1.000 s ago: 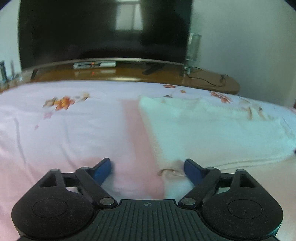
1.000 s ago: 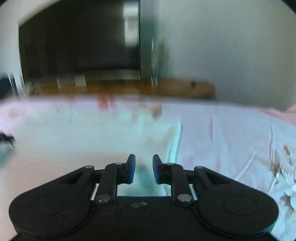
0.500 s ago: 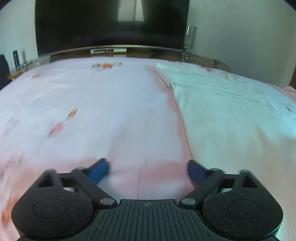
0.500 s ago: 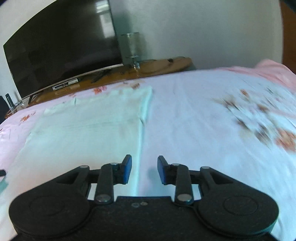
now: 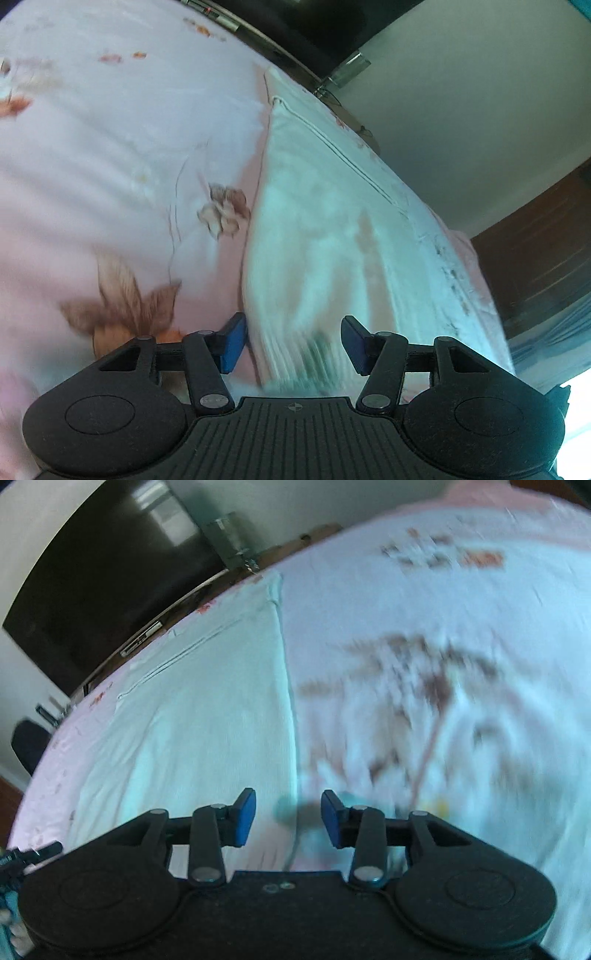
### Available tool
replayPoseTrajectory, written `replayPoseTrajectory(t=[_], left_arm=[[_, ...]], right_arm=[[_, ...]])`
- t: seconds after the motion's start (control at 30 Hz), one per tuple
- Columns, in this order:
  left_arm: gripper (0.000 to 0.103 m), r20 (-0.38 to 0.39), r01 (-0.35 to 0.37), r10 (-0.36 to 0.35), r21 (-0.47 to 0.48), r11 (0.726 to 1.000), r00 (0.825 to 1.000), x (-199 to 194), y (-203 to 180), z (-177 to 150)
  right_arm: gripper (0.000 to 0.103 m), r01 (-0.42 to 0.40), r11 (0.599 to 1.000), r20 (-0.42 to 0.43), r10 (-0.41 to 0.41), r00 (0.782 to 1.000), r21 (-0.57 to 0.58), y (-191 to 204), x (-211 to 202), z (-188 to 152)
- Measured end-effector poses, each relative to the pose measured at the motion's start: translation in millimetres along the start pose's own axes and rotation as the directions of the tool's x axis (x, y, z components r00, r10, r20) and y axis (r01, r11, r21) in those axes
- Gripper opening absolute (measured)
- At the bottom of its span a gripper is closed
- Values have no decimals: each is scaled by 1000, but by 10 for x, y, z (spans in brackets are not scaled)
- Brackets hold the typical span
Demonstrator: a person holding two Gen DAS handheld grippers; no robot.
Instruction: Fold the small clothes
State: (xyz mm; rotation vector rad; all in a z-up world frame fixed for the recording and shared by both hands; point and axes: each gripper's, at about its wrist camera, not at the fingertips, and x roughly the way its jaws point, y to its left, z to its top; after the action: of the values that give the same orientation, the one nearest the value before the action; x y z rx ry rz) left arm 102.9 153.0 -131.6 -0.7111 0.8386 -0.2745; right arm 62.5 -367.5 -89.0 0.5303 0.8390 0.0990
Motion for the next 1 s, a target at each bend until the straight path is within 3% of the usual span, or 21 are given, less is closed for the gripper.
replayPoseTrajectory(t=[0.17,0.3,0.37,0.4,0.43,0.5,0.8,0.83,0.9,1.0], left_arm=[[56,11,59,-58,-113,992,998,-16,160,-29],[56,26,93,-91,-136,986,996,122,136,-12],[44,25,112,-109,-152,982,994,199,113,10],[33,17,114,-112,-167,979,994,231,126,6],[25,11,111,-111,-180,977,994,261,140,6],[23,11,117,-118,-199,973,993,269,174,-41],[22,-8,102,-104,-135,986,995,357,85,-8],[7,-1,94,-95,-129,987,995,342,74,-3],[5,26,69,-67,-94,993,997,262,20,6],[5,102,119,-112,-61,991,988,40,-15,7]], right_arm=[[38,-88,980,-26,94,995,178,-215,-76,-170],[38,-161,944,-23,174,984,287,-315,45,-124],[37,-193,925,-25,212,977,329,-361,141,-93],[36,-206,917,-24,227,974,342,-369,175,-82],[35,-217,912,-28,242,970,349,-358,211,-78],[33,-232,910,-50,264,963,343,-331,265,-71],[11,-212,922,-64,245,967,323,-283,327,-126],[9,-205,925,-68,239,969,320,-282,326,-132],[7,-183,940,-66,210,975,288,-233,298,-116],[6,-218,950,1,223,975,224,-95,91,-51]])
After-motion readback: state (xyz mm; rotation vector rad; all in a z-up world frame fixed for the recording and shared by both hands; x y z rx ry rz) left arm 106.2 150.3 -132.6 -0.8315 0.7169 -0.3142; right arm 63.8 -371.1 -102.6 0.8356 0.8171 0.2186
